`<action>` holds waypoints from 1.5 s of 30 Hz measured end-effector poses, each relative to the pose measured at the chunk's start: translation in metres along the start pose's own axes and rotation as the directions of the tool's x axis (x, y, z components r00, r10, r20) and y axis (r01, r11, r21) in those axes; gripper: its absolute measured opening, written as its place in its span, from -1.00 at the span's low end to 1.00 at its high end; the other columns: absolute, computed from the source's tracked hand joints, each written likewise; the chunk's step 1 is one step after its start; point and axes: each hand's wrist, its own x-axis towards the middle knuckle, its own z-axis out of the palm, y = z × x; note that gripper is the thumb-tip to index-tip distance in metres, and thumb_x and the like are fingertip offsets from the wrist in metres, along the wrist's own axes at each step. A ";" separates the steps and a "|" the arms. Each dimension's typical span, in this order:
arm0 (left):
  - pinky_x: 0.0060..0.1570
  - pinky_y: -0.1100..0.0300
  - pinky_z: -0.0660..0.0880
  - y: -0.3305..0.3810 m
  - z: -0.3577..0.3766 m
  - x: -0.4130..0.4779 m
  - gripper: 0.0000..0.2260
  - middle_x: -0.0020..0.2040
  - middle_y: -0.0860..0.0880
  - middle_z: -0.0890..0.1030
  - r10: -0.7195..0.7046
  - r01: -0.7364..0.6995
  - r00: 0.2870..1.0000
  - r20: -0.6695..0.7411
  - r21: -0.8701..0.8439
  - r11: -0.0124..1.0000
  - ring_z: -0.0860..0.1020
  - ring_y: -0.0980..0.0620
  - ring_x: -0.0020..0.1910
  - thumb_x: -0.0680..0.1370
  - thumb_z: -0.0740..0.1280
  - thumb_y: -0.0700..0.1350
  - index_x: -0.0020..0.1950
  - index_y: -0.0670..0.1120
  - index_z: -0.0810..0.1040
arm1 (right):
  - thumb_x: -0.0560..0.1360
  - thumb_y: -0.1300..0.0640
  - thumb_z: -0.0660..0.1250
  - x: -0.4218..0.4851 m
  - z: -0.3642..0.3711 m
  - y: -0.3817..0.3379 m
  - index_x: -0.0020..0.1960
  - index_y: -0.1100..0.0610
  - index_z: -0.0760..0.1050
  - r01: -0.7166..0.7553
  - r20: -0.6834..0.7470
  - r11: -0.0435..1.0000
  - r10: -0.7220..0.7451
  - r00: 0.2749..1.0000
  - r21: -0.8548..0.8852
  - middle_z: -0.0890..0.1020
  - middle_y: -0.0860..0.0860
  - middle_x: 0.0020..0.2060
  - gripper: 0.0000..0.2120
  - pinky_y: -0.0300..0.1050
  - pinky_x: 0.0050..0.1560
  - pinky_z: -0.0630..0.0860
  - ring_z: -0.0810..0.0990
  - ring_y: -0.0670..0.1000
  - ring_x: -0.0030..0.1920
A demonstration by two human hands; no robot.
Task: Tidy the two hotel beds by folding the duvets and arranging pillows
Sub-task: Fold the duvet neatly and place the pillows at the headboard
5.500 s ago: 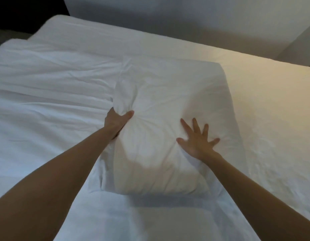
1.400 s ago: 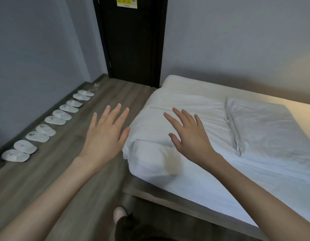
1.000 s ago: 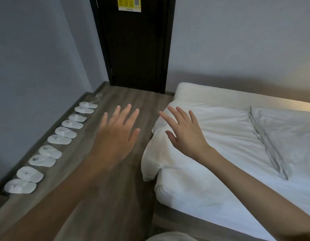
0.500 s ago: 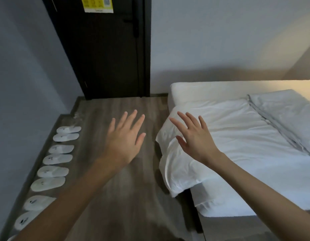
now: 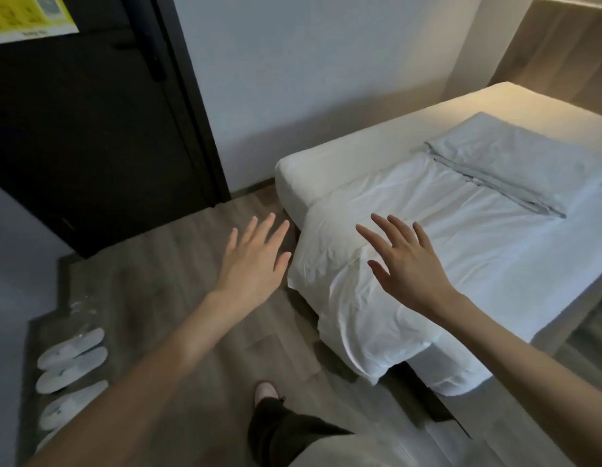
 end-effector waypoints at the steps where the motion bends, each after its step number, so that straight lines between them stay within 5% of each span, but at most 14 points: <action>1: 0.51 -0.10 0.01 -0.012 0.004 0.016 -0.49 0.59 0.01 0.02 0.022 -0.022 1.000 0.007 0.014 1.000 -0.02 -0.03 0.56 0.66 0.04 0.12 0.58 0.08 0.00 | 0.50 0.06 0.38 0.013 0.011 0.001 0.49 0.01 0.26 -0.036 0.007 0.999 0.036 0.999 -0.002 0.36 0.13 0.45 -0.39 0.35 0.36 0.29 0.33 0.24 0.44; 13: 0.49 -0.08 0.05 -0.112 0.041 0.197 -0.50 0.58 -0.01 0.09 0.284 -0.289 0.948 0.145 0.011 0.957 0.05 -0.04 0.55 0.65 0.08 0.09 0.58 0.05 0.06 | 0.49 0.07 0.39 0.123 0.087 -0.006 0.48 0.00 0.29 -0.360 0.067 0.933 0.361 0.930 -0.020 0.32 0.13 0.47 -0.40 0.33 0.38 0.25 0.29 0.24 0.45; 22: 0.48 -0.06 0.10 -0.126 0.171 0.293 -0.51 0.57 0.00 0.14 0.471 -0.491 0.811 0.346 -0.034 0.870 0.10 -0.05 0.54 0.65 0.09 0.08 0.57 0.04 0.09 | 0.51 0.02 0.35 0.112 0.200 0.000 0.51 -0.02 0.25 -0.646 0.183 0.749 0.663 0.726 -0.150 0.11 0.13 0.55 -0.40 0.36 0.42 0.17 0.14 0.26 0.51; 27: 0.44 -0.04 0.13 -0.139 0.281 0.302 -0.53 0.52 -0.02 0.24 0.612 -0.646 0.676 0.411 -0.070 0.760 0.20 -0.04 0.50 0.65 0.12 0.05 0.55 0.02 0.17 | 0.51 0.03 0.36 0.083 0.305 -0.025 0.54 -0.06 0.17 -0.714 0.224 0.671 0.741 0.633 -0.201 -0.05 0.09 0.57 -0.34 0.35 0.45 0.01 -0.04 0.25 0.55; 34: 0.30 0.06 0.35 -0.163 0.497 0.303 -0.54 0.42 0.00 0.41 0.687 -0.689 0.592 0.422 -0.177 0.702 0.40 -0.02 0.37 0.63 0.12 0.08 0.51 -0.02 0.27 | 0.32 0.11 0.53 0.026 0.495 -0.055 0.41 0.03 0.39 -0.767 0.244 0.584 0.810 0.532 -0.266 0.26 0.16 0.50 -0.30 0.40 0.33 0.30 0.25 0.29 0.46; 37: 0.29 0.07 0.36 -0.168 0.592 0.298 -0.54 0.42 0.00 0.40 0.703 -0.703 0.556 0.444 -0.199 0.682 0.41 -0.03 0.36 0.64 0.10 0.09 0.52 -0.02 0.25 | 0.31 0.10 0.53 -0.004 0.580 -0.065 0.46 0.04 0.31 -0.802 0.210 0.529 0.848 0.486 -0.278 0.16 0.14 0.52 -0.23 0.40 0.34 0.28 0.15 0.28 0.48; 45: 0.38 0.07 0.27 -0.161 0.799 0.289 -0.51 0.53 -0.02 0.22 0.775 -0.752 0.414 0.478 -0.301 0.587 0.26 -0.05 0.46 0.65 0.08 0.10 0.57 0.02 0.12 | 0.30 0.15 0.48 -0.067 0.747 -0.041 0.57 0.05 0.12 -0.748 0.131 0.560 0.823 0.553 -0.355 0.04 0.15 0.56 -0.08 0.29 0.48 -0.04 -0.02 0.20 0.55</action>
